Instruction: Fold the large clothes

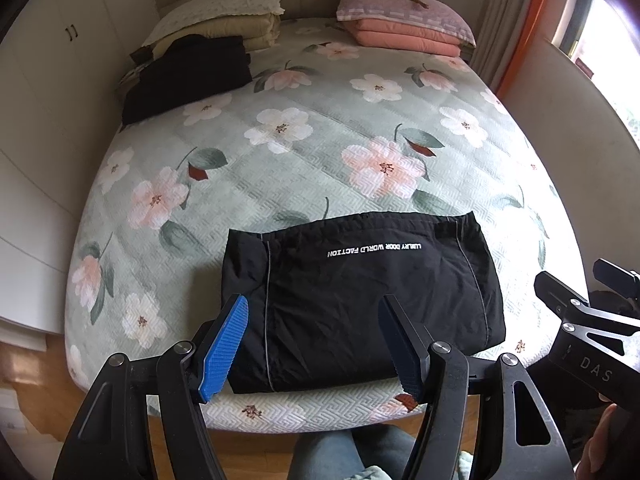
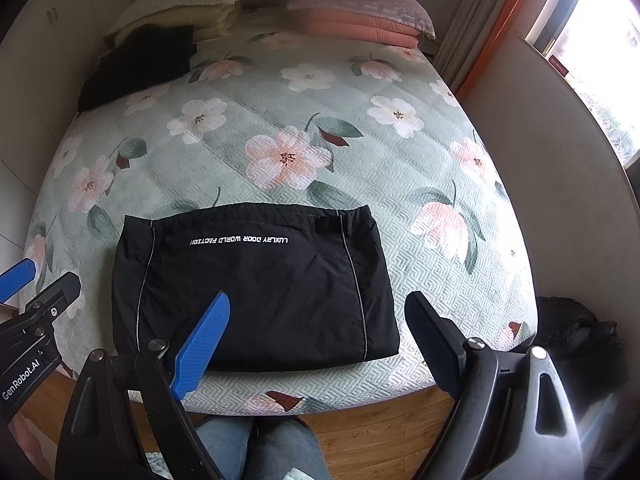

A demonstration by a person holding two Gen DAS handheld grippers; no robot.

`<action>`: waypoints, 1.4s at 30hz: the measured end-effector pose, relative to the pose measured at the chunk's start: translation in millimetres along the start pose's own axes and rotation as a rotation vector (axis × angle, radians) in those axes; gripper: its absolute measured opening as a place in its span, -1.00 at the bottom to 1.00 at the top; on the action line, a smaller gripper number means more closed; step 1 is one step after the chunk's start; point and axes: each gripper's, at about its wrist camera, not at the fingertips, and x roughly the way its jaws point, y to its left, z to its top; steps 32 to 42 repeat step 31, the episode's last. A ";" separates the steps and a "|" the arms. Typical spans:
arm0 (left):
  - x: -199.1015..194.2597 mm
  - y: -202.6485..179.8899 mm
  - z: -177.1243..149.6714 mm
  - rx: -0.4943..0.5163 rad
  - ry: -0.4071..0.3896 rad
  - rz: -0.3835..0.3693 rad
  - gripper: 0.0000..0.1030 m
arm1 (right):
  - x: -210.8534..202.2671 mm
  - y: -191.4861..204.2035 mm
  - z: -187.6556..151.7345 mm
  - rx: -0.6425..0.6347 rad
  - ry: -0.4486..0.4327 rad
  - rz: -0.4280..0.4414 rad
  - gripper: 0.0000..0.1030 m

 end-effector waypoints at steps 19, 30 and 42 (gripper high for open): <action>0.7 7.8 -1.4 0.013 0.003 0.059 0.34 | 0.0 2.1 -4.2 -0.010 0.004 0.006 0.75; -8.7 15.2 3.4 0.033 -0.071 0.126 0.52 | 2.0 -2.6 -7.6 -0.015 0.016 0.004 0.75; -8.2 16.3 4.5 0.034 -0.069 0.130 0.53 | 2.1 -3.3 -7.7 -0.015 0.016 0.003 0.75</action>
